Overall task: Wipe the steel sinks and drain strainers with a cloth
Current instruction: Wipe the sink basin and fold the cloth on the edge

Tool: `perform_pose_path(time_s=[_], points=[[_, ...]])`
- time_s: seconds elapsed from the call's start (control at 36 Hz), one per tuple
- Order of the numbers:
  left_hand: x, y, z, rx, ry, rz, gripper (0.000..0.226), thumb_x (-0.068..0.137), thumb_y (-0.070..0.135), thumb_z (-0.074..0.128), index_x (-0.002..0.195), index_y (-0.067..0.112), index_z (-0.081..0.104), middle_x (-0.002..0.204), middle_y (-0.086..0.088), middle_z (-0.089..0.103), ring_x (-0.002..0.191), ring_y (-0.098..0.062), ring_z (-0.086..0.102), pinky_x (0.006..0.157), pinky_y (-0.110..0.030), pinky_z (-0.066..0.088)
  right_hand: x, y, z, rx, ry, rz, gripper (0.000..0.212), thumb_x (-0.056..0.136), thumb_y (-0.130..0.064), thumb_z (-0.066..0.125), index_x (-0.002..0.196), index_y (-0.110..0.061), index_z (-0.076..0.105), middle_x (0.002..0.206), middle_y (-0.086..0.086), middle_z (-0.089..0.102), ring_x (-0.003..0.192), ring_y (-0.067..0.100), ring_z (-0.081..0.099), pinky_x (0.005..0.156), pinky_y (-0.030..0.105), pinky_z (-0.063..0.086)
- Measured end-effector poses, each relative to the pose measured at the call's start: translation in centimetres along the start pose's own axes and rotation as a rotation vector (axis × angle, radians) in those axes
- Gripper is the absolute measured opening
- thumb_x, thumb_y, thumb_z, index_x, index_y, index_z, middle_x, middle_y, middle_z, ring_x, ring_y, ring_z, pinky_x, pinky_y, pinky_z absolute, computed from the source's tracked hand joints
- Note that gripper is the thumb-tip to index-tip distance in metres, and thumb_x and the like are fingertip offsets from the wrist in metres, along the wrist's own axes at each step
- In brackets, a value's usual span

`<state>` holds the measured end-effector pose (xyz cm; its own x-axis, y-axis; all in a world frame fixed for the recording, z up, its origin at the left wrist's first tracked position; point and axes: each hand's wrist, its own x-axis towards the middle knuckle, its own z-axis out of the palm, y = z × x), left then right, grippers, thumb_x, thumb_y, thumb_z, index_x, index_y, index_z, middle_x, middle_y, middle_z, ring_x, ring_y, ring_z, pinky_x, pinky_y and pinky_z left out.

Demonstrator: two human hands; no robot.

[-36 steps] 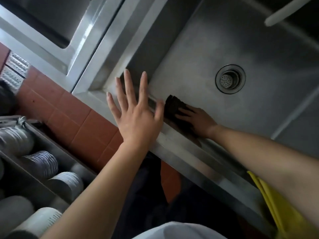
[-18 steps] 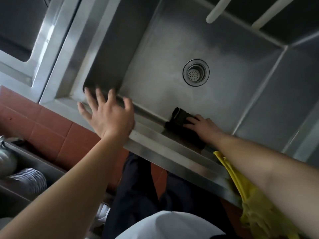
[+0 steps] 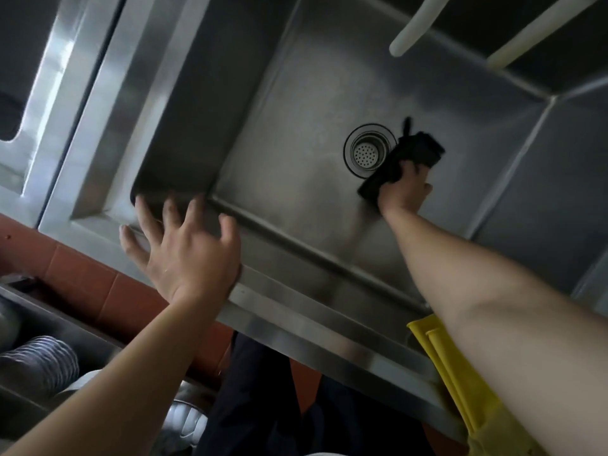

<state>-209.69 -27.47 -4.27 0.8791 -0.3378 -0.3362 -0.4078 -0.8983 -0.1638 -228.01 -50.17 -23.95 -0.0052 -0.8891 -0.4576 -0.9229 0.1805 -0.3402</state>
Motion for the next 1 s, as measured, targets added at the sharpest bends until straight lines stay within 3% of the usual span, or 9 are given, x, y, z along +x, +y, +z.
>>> perform_pose_path(time_s=[0.11, 0.33, 0.47, 0.61, 0.72, 0.83, 0.89, 0.94, 1.0], points=[[0.0, 0.1, -0.1, -0.001, -0.007, -0.004, 0.065, 0.089, 0.062, 0.023, 0.139, 0.033, 0.053, 0.154, -0.005, 0.042, 0.154, -0.025, -0.001, 0.122, -0.056, -0.002, -2.7, -1.2, 1.8, -0.095, -0.174, -0.309, 0.045, 0.089, -0.002, 0.051, 0.131, -0.015, 0.059, 0.149, 0.009, 0.04, 0.116, 0.041, 0.042, 0.094, 0.037, 0.04], [0.0, 0.0, -0.5, -0.011, -0.043, -0.017, 0.065, 0.088, 0.061, 0.024, 0.134, 0.029, 0.057, 0.152, -0.004, 0.044, 0.154, -0.025, -0.001, 0.121, -0.057, -0.002, -8.7, 2.3, 1.6, -0.198, -0.471, -0.439, 0.041, 0.083, 0.0, 0.058, 0.121, -0.014, 0.062, 0.135, 0.011, 0.049, 0.107, 0.04, 0.048, 0.09, 0.036, 0.043], [0.0, 0.0, -0.6, -0.037, -0.039, -0.017, 0.066, 0.086, 0.06, 0.024, 0.132, 0.029, 0.059, 0.15, -0.005, 0.045, 0.153, -0.024, 0.001, 0.12, -0.057, -0.002, -10.8, 3.5, -1.0, 0.058, -0.579, -0.102, 0.038, 0.079, 0.002, 0.066, 0.112, -0.016, 0.067, 0.12, 0.011, 0.063, 0.106, 0.028, 0.059, 0.082, 0.026, 0.044], [-0.1, -0.2, -0.7, -0.076, -0.049, -0.007, 0.064, 0.083, 0.058, 0.026, 0.126, 0.027, 0.062, 0.146, -0.005, 0.048, 0.153, -0.026, 0.005, 0.12, -0.058, -0.002, -10.8, 1.9, -7.7, 0.427, -0.526, 0.089, 0.032, 0.079, 0.003, 0.073, 0.09, -0.024, 0.061, 0.098, 0.011, 0.065, 0.09, 0.029, 0.063, 0.078, 0.047, 0.057], [-0.3, -0.4, -1.0, -0.122, -0.033, 0.021, 0.066, 0.08, 0.058, 0.026, 0.127, 0.026, 0.061, 0.148, -0.005, 0.046, 0.152, -0.025, 0.007, 0.12, -0.058, -0.001, -11.2, 0.5, -14.0, 0.643, -0.542, 0.145, 0.029, 0.085, 0.004, 0.065, 0.086, -0.023, 0.057, 0.095, 0.006, 0.062, 0.075, 0.023, 0.062, 0.057, 0.035, 0.057], [-0.7, -1.1, -1.3, -0.208, -0.046, 0.093, 0.062, 0.081, 0.06, 0.033, 0.136, 0.037, 0.051, 0.158, 0.001, 0.035, 0.153, -0.023, 0.006, 0.12, -0.058, -0.004, -12.9, -0.2, -19.2, 0.815, -0.526, 0.122, 0.027, 0.089, 0.005, 0.061, 0.094, -0.021, 0.056, 0.099, 0.002, 0.062, 0.086, 0.022, 0.064, 0.076, 0.047, 0.058], [-0.8, -1.8, -1.6, -0.3, -0.061, 0.133, 0.06, 0.082, 0.058, 0.042, 0.139, 0.04, 0.048, 0.158, 0.002, 0.034, 0.152, -0.021, 0.01, 0.121, -0.056, -0.005, -14.0, 0.1, -21.2, 0.915, -0.531, 0.118, 0.026, 0.09, 0.005, 0.061, 0.095, -0.02, 0.057, 0.099, 0.001, 0.063, 0.087, 0.023, 0.066, 0.078, 0.049, 0.057], [-1.2, -2.0, -2.6, -0.517, -0.099, 0.199, 0.056, 0.085, 0.045, 0.056, 0.14, 0.033, 0.052, 0.153, 0.0, 0.043, 0.148, -0.023, 0.023, 0.122, -0.053, 0.005, -15.0, 0.7, -22.7, 0.997, -0.54, 0.104, 0.026, 0.09, 0.004, 0.06, 0.095, -0.021, 0.058, 0.098, 0.0, 0.064, 0.087, 0.023, 0.069, 0.077, 0.05, 0.058], [-2.5, -1.5, -4.3, -0.821, -0.204, 0.296, 0.051, 0.088, 0.023, 0.067, 0.138, 0.02, 0.057, 0.141, -0.006, 0.055, 0.136, -0.025, 0.045, 0.119, -0.047, 0.028, -16.2, 1.3, -23.9, 1.064, -0.564, 0.078, 0.026, 0.089, 0.004, 0.059, 0.093, -0.022, 0.059, 0.095, -0.002, 0.067, 0.086, 0.022, 0.071, 0.077, 0.051, 0.058]])
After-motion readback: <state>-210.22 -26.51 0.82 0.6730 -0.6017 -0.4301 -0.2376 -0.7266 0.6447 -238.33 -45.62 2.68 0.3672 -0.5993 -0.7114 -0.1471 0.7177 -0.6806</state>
